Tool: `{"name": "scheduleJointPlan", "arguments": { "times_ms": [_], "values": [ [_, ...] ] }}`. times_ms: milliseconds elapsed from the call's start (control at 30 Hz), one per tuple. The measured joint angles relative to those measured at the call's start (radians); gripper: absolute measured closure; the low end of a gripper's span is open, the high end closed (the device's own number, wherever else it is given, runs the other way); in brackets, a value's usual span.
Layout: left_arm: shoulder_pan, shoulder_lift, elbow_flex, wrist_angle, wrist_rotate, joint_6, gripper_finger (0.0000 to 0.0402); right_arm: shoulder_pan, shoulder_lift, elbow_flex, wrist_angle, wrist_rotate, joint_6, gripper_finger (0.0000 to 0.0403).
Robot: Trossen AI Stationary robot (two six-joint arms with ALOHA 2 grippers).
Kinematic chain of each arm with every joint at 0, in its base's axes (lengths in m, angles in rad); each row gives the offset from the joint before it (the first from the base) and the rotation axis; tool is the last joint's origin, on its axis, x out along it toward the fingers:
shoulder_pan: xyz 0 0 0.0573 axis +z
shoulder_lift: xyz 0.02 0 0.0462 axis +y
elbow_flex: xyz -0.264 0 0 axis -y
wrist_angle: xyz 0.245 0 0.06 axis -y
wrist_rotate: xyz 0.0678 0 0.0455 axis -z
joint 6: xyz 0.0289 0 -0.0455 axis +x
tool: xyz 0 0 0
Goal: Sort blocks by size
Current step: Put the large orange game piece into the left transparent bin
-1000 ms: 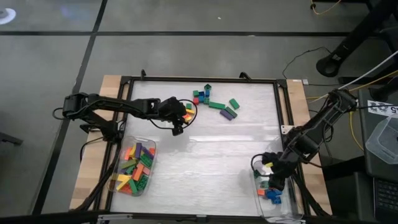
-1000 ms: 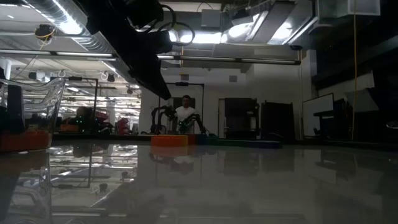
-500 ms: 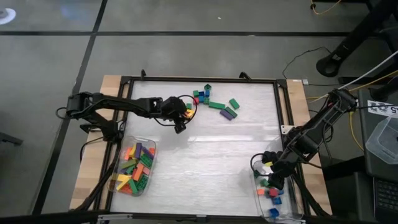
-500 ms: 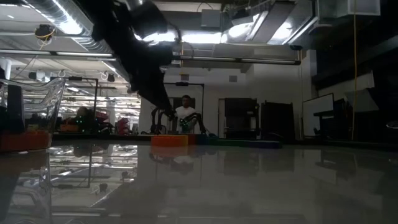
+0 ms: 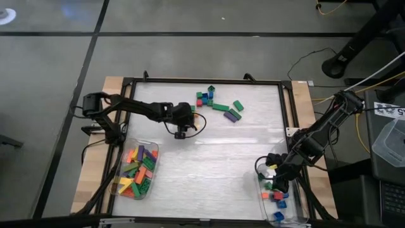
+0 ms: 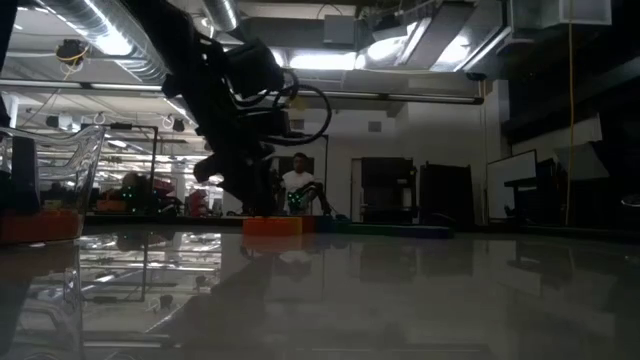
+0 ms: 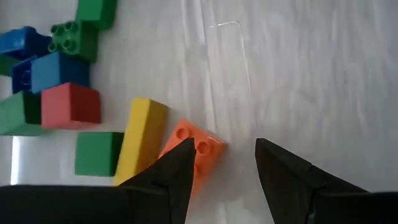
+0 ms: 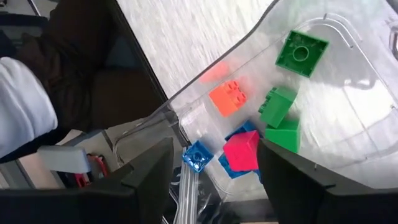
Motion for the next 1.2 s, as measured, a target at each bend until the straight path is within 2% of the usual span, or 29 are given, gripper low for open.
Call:
{"name": "scheduleJointPlan", "arguments": {
  "times_ms": [200,633,867,1200],
  "values": [
    [0.018,0.009,0.0,0.022,-0.001,0.085,0.0245,0.0,0.0,0.0,-0.005,0.048,-0.002,0.0173],
    [0.071,0.078,0.001,0.084,-0.041,0.203,0.0245,0.0,0.0,0.0,-0.005,0.066,-0.002,0.0173],
    [0.085,0.098,0.005,0.087,-0.042,0.153,0.0245,0.0,0.0,0.0,-0.005,0.067,-0.002,0.0173],
    [-0.017,0.068,0.028,0.047,-0.009,0.073,0.0245,0.0,0.0,0.0,-0.007,0.067,-0.002,0.0173]
  ]
}}
